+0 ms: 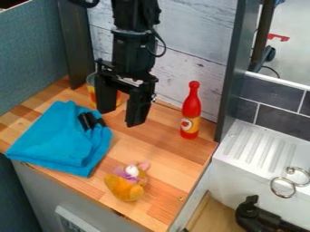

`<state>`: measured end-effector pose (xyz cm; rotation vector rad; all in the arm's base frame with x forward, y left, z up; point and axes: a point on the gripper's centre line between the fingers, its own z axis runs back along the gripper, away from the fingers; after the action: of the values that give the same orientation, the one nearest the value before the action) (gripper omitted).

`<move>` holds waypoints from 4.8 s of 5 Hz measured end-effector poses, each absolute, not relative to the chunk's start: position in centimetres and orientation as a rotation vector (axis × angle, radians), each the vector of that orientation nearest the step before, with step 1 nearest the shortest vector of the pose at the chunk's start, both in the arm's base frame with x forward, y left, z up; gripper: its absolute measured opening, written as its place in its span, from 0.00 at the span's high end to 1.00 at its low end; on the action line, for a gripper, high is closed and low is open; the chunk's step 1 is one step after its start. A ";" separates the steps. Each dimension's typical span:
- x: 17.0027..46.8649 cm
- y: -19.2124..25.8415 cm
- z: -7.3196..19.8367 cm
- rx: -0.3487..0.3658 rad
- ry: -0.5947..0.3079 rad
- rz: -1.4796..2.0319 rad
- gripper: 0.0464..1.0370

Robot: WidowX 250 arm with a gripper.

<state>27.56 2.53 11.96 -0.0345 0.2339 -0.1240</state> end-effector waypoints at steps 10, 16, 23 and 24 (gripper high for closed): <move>38.7 -0.3 10.7 -0.093 0.043 -0.153 0.04; 40.9 -0.5 8.2 -0.058 -0.036 -0.122 0.48; 30.5 -2.4 15.2 0.037 0.097 -0.022 0.67; 29.8 -0.2 16.2 0.043 0.064 0.044 0.67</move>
<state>29.79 -0.19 16.22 0.0430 0.0638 0.0443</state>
